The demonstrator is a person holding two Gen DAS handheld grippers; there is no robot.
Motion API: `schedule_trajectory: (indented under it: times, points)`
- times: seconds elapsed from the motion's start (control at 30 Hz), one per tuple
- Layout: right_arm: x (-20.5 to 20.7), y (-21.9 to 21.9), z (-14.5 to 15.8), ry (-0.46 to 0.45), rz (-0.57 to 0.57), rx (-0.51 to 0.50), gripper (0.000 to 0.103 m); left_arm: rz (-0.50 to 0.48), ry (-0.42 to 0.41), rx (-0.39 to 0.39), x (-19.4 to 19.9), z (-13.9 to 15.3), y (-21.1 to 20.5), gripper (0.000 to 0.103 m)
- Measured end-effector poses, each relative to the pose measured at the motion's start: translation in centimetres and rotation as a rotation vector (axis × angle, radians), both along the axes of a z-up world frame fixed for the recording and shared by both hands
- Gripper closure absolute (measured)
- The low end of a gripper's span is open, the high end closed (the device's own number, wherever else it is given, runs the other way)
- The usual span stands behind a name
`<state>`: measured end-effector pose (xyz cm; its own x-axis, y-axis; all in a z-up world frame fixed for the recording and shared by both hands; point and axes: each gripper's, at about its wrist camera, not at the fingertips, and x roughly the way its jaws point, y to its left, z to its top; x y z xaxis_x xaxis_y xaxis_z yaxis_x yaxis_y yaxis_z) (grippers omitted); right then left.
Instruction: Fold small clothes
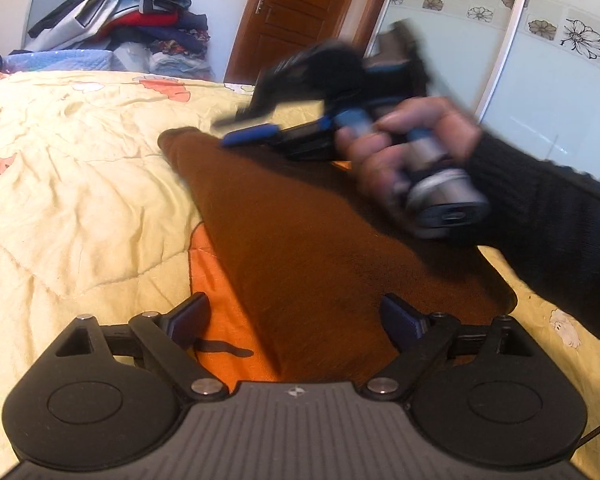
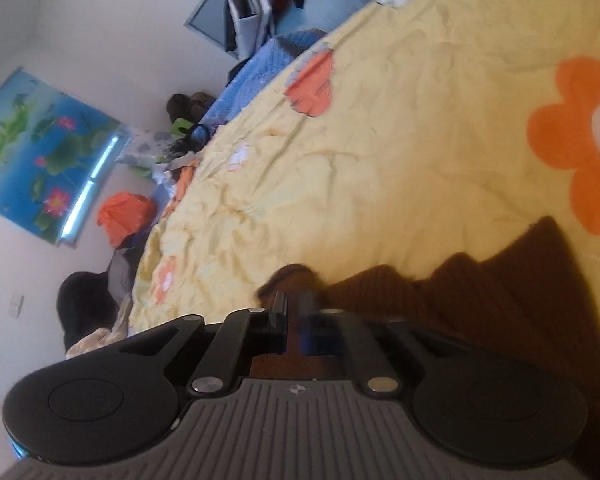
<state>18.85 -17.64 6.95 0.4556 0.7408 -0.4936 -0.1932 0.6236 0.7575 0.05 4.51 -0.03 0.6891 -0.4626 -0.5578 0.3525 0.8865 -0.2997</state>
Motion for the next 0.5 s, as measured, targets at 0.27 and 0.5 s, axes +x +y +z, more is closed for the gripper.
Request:
schedule_trajectory:
  times: [0.27,0.5]
  points:
    - [-6.2,-1.5,-0.5,-0.096,0.074,-0.104,0.035,-0.002,0.000,0.000,0.1,-0.1,-0.1,0.009]
    - [-7.4,-2.2,0.5,-0.110,-0.006,-0.110,0.036,0.002,-0.002,0.023,-0.2,0.0,-0.5,0.009]
